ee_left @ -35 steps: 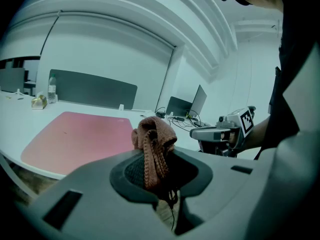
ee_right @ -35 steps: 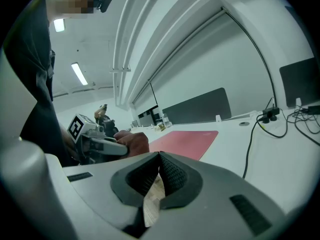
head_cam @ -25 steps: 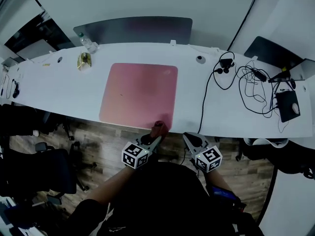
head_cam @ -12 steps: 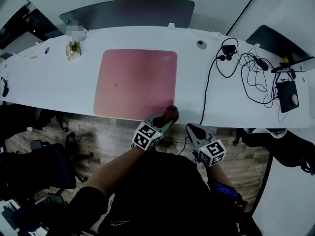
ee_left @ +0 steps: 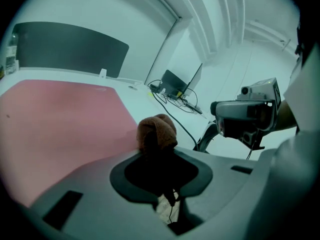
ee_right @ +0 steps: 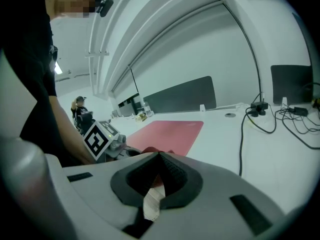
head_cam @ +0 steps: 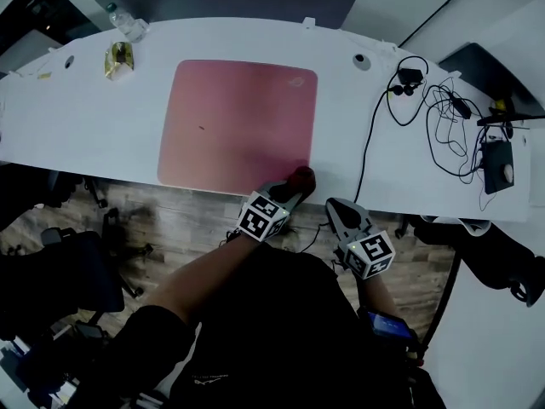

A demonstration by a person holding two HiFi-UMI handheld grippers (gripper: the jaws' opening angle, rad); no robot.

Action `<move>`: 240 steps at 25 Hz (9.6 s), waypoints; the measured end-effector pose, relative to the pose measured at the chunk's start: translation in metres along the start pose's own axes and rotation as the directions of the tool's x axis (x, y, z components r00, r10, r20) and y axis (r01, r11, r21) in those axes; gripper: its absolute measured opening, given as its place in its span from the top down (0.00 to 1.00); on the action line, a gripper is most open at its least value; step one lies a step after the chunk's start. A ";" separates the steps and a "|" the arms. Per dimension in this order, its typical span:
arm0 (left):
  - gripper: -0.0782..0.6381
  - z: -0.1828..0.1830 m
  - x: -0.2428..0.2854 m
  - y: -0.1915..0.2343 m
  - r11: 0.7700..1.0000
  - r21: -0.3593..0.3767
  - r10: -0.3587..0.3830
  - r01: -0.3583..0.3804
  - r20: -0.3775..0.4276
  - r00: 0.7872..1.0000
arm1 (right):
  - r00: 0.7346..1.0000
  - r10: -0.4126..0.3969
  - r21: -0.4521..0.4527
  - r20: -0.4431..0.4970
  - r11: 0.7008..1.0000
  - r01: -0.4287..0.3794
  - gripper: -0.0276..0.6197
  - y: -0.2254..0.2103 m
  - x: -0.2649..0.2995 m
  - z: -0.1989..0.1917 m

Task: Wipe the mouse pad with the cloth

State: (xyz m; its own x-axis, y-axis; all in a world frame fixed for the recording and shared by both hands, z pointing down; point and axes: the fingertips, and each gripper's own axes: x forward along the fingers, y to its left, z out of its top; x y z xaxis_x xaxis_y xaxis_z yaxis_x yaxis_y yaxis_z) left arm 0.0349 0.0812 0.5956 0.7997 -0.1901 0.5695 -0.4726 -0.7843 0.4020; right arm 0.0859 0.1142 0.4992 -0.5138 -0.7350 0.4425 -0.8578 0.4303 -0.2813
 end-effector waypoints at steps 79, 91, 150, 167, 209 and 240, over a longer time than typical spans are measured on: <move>0.79 -0.053 -0.302 0.301 0.765 -0.260 0.626 -0.589 0.089 0.774 | 0.996 0.084 -0.086 -0.038 0.992 -0.087 0.92 0.065 0.149 0.064; 0.79 -0.021 -0.270 0.330 0.755 -0.148 0.652 -0.639 0.056 0.757 | 1.000 -0.015 -0.038 0.009 0.999 0.015 0.92 0.053 0.120 0.056; 0.79 0.050 0.028 0.055 0.993 0.035 -0.106 0.115 -0.207 0.973 | 0.979 -0.181 0.171 0.092 0.972 0.164 0.92 -0.071 0.037 0.039; 0.79 0.087 0.061 0.024 0.977 -0.053 -0.212 0.206 -0.156 0.965 | 0.970 -0.183 0.255 0.159 0.957 0.139 0.92 -0.121 0.031 0.043; 0.79 0.066 -0.052 0.210 0.917 -0.247 0.294 -0.313 -0.112 0.949 | 0.994 0.047 0.205 0.100 0.977 -0.067 0.92 -0.082 0.103 0.050; 0.79 0.023 -0.225 0.370 0.787 -0.385 0.496 -0.482 -0.070 0.865 | 0.998 0.016 0.182 0.064 0.983 -0.028 0.92 -0.032 0.192 0.086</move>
State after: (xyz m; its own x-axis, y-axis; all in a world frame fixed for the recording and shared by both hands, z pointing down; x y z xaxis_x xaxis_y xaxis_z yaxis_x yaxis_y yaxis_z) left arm -0.3110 -0.1800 0.5998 0.4316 -0.5122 0.7425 -0.9001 -0.2983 0.3175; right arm 0.0166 -0.0854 0.5201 -0.5255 -0.7598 0.3827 -0.8260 0.3479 -0.4434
